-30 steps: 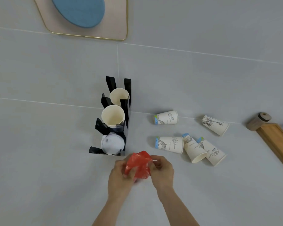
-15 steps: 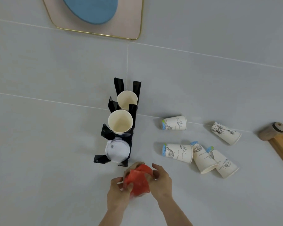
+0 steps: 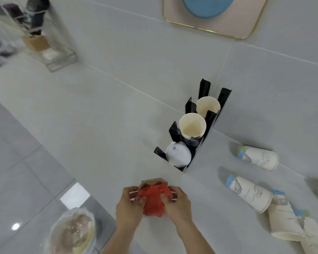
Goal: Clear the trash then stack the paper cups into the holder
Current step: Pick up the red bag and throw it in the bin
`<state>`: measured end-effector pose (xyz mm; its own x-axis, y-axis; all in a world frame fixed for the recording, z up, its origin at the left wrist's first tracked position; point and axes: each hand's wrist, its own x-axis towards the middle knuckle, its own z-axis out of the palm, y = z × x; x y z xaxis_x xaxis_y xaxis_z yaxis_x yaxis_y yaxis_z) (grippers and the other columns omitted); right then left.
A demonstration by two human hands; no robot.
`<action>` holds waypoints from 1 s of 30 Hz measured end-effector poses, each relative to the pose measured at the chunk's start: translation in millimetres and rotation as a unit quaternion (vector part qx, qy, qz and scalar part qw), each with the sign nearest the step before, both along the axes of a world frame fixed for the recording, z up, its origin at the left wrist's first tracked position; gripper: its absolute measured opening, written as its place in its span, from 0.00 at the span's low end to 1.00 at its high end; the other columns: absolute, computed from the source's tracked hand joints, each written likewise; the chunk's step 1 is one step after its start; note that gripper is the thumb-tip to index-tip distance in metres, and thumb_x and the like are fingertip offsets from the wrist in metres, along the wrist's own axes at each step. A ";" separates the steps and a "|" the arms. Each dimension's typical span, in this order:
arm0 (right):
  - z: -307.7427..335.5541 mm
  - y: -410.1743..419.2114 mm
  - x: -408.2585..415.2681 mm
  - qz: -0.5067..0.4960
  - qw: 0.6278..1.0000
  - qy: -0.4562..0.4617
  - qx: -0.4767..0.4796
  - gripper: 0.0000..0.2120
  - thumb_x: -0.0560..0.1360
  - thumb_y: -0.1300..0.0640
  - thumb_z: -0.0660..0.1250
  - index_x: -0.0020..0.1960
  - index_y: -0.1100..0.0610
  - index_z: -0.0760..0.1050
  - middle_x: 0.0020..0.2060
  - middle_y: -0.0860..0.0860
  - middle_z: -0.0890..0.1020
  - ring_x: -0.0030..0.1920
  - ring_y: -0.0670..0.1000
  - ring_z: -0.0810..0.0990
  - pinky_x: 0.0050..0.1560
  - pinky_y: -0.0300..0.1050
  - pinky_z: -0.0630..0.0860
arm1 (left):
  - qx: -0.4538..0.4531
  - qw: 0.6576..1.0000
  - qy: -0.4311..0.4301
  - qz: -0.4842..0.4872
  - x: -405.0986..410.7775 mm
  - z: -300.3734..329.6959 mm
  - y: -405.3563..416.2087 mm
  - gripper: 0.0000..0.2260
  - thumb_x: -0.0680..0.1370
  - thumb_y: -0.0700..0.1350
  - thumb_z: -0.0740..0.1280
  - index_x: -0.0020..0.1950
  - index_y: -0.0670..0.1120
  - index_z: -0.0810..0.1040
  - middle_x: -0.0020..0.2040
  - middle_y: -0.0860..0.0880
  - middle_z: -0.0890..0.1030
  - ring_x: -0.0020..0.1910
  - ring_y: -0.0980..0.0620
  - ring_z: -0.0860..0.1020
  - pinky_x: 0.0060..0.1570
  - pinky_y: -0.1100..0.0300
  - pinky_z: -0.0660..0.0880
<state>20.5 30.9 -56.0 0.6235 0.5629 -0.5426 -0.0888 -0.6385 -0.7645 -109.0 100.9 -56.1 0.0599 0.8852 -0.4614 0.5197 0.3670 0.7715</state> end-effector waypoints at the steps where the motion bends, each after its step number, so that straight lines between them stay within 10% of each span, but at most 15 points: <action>1: 2.2 8.2 -10.6 0.021 1.000 -0.002 0.002 0.12 0.73 0.53 0.73 0.56 0.46 0.79 0.46 0.45 0.84 0.47 0.48 0.84 0.56 0.52 0.82 | 0.003 1.000 -0.004 0.023 -11.9 1.1 3.4 0.14 0.74 0.40 0.72 0.56 0.53 0.77 0.49 0.52 0.84 0.46 0.50 0.83 0.48 0.50 0.81; 12: 10.4 96.7 -183.9 0.225 0.973 0.049 -0.007 0.18 0.72 0.50 0.76 0.60 0.51 0.83 0.52 0.51 0.87 0.52 0.52 0.86 0.59 0.54 0.82 | 0.006 0.969 -0.019 0.246 -200.2 -2.2 34.4 0.14 0.73 0.39 0.72 0.55 0.53 0.77 0.50 0.51 0.84 0.51 0.44 0.83 0.55 0.42 0.79; 19: -18.7 115.1 -295.2 0.272 0.957 0.074 -0.064 0.09 0.71 0.53 0.77 0.44 0.43 0.79 0.47 0.49 0.86 0.50 0.50 0.86 0.54 0.53 0.85 | -0.055 0.949 0.001 0.311 -309.9 -34.8 32.3 0.14 0.74 0.41 0.71 0.58 0.53 0.78 0.47 0.55 0.82 0.48 0.48 0.80 0.54 0.45 0.79; 26: -55.6 149.6 -366.5 0.294 0.947 0.078 -0.104 0.17 0.74 0.52 0.75 0.62 0.51 0.80 0.58 0.52 0.84 0.56 0.52 0.84 0.61 0.54 0.82 | -0.081 0.945 0.023 0.317 -378.3 -66.7 55.4 0.17 0.75 0.42 0.70 0.63 0.53 0.77 0.54 0.51 0.84 0.52 0.46 0.82 0.54 0.44 0.80; 30: -64.2 171.5 -387.7 0.336 0.931 0.078 -0.120 0.40 0.75 0.42 0.72 0.81 0.50 0.60 0.77 0.52 0.69 0.75 0.53 0.71 0.73 0.49 0.69 | -0.108 0.955 0.133 0.242 -409.8 -80.6 83.3 0.30 0.75 0.48 0.69 0.76 0.49 0.66 0.66 0.44 0.78 0.63 0.41 0.77 0.63 0.45 0.74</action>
<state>-367.2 202.4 -120.2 0.0772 0.6486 -0.7572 0.2951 -0.7403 -0.6041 -518.8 184.2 -136.8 -0.4776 0.6622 -0.5774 0.4161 0.7493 0.5151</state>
